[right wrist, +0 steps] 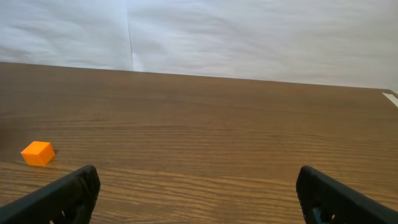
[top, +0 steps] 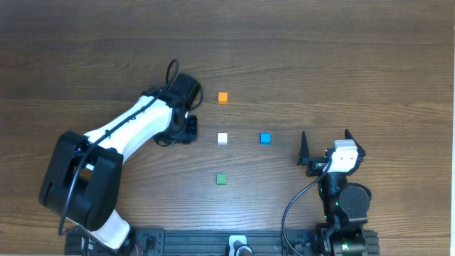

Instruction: Stack Cubes

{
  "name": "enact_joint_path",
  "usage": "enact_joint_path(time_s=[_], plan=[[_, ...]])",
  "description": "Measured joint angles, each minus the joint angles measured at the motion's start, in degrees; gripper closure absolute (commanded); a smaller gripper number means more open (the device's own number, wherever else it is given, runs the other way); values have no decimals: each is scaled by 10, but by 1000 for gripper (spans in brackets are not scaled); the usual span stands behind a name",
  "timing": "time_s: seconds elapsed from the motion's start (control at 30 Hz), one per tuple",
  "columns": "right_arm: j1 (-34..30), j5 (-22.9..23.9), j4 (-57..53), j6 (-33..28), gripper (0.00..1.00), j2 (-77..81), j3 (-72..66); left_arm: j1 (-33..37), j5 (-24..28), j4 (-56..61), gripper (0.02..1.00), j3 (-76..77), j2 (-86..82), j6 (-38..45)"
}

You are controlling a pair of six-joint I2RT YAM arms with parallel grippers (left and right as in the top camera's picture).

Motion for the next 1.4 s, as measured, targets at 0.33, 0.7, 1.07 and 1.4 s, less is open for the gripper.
enact_joint_path(time_s=[0.33,0.7,1.07,1.4], plan=[[0,0,0,0,7,0,0,-97,5,-77,978,160,1,-93],[0,0,0,0,9,0,0,-173,17,-64,980,162,52,-176],[0,0,0,0,7,0,0,-174,-3,-68,976,162,61,-198],[0,0,0,0,9,0,0,-174,-18,-64,978,162,90,-202]])
